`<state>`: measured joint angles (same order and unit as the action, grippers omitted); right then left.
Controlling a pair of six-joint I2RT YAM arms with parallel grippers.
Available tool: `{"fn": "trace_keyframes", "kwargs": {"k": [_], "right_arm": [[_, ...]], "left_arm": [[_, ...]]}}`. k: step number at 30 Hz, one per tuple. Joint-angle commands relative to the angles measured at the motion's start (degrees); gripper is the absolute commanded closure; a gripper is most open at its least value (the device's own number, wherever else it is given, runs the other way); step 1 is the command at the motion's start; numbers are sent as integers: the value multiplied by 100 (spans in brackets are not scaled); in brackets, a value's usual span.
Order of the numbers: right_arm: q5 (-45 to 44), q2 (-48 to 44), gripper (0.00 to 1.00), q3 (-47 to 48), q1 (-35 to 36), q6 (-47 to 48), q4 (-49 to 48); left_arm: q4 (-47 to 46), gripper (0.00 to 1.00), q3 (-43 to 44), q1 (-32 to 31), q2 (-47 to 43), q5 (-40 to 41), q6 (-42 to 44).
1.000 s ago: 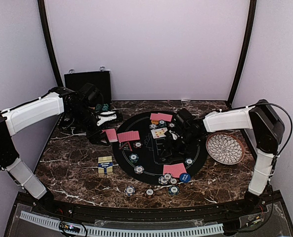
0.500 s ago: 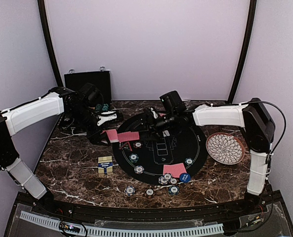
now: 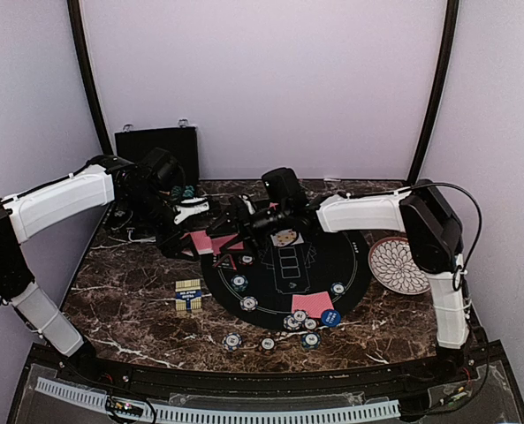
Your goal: Distribute texas hold em gaming equipment
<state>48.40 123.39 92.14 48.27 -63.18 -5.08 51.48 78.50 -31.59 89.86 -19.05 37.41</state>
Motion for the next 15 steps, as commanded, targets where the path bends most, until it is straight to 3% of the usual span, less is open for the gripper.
{"fn": "trace_keyframes", "kwargs": {"k": [1, 15], "right_arm": [[225, 251, 23, 422, 115, -183, -372], [468, 849, 27, 1120, 316, -186, -20]], "left_arm": [[-31, 100, 144, 22, -94, -139, -57], [-89, 100, 144, 25, -142, -45, -33]]}}
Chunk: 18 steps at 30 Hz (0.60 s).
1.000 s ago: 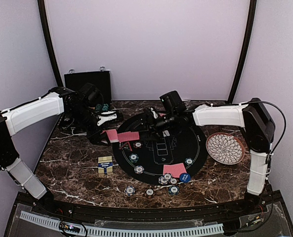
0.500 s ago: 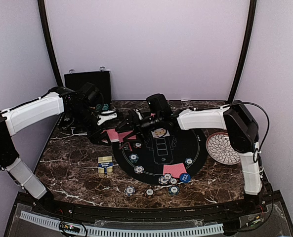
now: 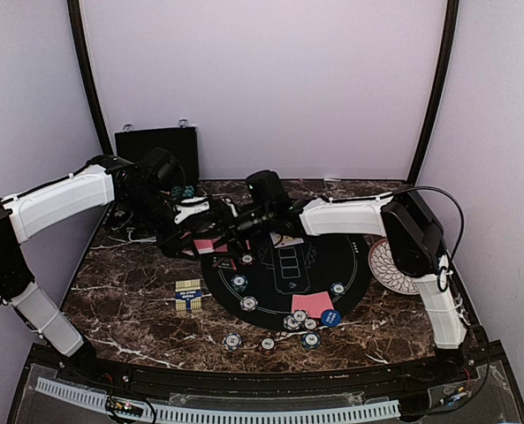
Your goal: Distribute texas hold em gaming equipment
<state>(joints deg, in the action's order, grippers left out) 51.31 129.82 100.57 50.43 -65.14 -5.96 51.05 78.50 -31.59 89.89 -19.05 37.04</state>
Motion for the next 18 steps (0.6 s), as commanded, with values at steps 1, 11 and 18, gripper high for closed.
{"fn": "trace_keyframes", "kwargs": {"k": [1, 11, 18], "right_arm": [[185, 243, 27, 312, 98, 37, 132], [-135, 187, 30, 364, -85, 637, 1056], [-239, -99, 35, -11, -265, 843, 1214]], "left_arm": [[-48, 100, 146, 23, -146, -26, 5], [-51, 100, 146, 22, -215, 45, 72], [-69, 100, 148, 23, -255, 84, 93]]}}
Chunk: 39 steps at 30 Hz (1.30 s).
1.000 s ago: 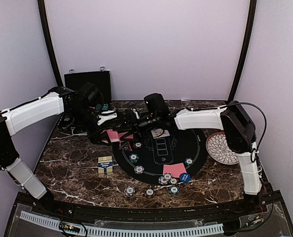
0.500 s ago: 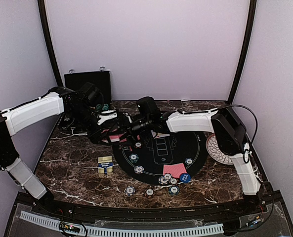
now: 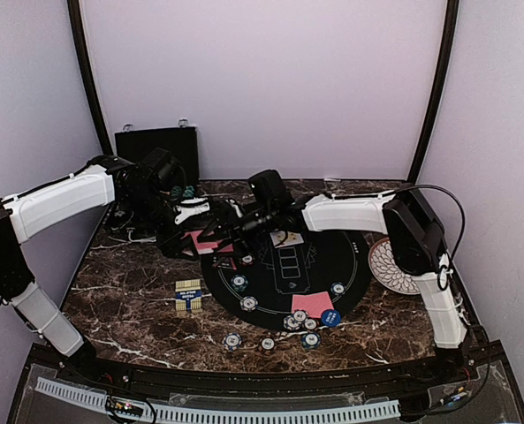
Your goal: Distribute texas hold em gaming equipment
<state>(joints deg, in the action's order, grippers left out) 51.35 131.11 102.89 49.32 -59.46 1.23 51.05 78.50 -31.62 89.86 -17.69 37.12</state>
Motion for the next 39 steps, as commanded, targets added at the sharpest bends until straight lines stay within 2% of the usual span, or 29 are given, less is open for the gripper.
{"fn": "trace_keyframes", "kwargs": {"k": [1, 14, 20, 30, 39], "right_arm": [[-234, -260, 36, -296, -163, 278, 488], [112, -758, 44, -526, -201, -3, -89], [187, -1010, 53, -867, -260, -145, -386], [336, -1064, 73, -1040, -282, -479, -849], [426, -1018, 81, -1208, -276, -799, -1245]], "left_arm": [[-64, 100, 144, 24, -262, -35, 84], [-91, 100, 45, 28, -260, 86, 144], [-119, 100, -4, 24, -290, 101, 147], [-130, 100, -15, 24, -278, 136, 155], [-128, 100, 5, 28, -253, 143, 150]]}}
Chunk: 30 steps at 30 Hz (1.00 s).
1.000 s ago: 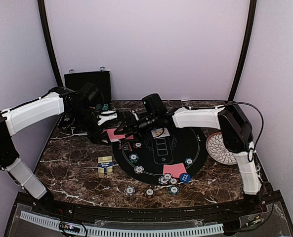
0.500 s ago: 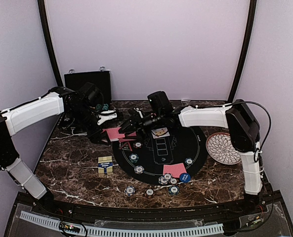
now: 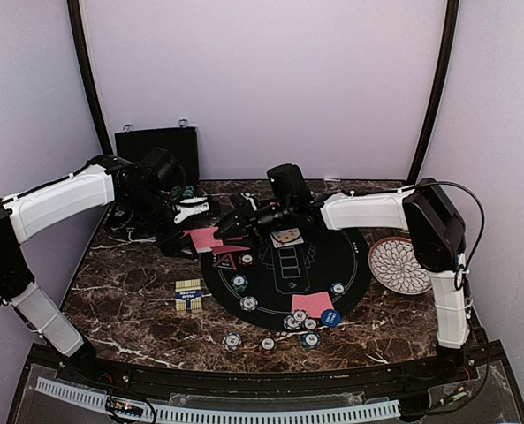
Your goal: Distribute texas hold em gaming equipment
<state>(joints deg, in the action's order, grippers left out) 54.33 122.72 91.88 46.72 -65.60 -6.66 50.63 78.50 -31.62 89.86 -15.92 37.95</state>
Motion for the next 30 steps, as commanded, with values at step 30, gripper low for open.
{"fn": "trace_keyframes", "kwargs": {"k": [30], "right_arm": [[105, -1435, 100, -1198, -980, 554, 356]], "left_arm": [[-24, 100, -25, 26, -201, 67, 45]]}}
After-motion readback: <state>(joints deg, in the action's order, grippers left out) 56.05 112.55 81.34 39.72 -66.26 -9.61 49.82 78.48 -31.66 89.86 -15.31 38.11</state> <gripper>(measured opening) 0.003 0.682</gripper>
